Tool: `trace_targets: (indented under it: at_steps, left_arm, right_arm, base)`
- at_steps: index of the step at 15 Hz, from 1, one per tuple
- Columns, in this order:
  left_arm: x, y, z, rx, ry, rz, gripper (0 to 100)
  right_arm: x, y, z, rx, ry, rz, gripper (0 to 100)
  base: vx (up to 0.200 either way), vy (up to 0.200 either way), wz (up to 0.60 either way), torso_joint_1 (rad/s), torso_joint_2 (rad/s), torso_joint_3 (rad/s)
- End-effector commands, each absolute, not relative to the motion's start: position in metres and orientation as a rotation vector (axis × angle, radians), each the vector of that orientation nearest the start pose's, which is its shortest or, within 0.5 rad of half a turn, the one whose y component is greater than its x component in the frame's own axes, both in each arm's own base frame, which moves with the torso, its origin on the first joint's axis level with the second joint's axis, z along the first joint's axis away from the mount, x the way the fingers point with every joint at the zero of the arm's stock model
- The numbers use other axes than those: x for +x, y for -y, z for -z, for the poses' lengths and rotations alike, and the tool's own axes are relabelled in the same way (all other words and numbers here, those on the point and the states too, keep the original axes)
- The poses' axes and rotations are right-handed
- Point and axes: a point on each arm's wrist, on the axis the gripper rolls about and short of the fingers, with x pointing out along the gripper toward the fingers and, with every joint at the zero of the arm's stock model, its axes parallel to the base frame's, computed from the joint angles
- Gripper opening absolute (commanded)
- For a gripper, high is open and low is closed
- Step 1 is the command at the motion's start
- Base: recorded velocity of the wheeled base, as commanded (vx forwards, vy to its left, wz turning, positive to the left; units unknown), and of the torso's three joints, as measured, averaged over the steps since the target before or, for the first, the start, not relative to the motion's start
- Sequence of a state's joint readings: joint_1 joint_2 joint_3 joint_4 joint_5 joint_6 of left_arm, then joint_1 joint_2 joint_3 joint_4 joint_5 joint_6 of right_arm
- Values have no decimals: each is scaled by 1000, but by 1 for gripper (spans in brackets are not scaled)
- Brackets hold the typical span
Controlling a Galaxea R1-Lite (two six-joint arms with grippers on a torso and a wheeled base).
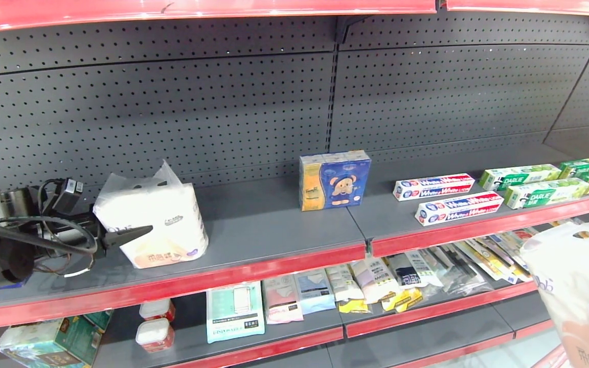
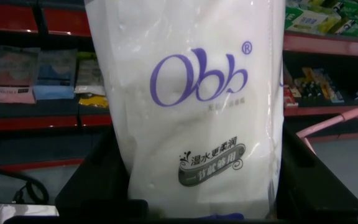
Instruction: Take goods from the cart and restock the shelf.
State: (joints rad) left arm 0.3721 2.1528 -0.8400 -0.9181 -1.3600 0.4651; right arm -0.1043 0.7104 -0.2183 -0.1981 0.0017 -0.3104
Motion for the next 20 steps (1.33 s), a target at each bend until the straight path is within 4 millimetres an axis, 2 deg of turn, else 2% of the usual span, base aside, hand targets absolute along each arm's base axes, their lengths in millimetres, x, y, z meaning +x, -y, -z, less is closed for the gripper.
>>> trace_targets:
  at_steps: [1,6,20]
  left_arm:
    - [337,-108,-64,95,-48,1007,0]
    - [330,-109,-58,64,-55,1030,0]
    - [326,-116,-58,58,-38,1043,0]
  right_arm:
    - [59,6,-150,-293,-305,56,0]
    - [60,6,-150,-293,-308,55,0]
    - [61,6,-149,-298,-313,55,0]
  base:
    - [0,0,0,0,0,0]
    - [0,0,0,0,0,0]
    - [0,0,0,0,0,0]
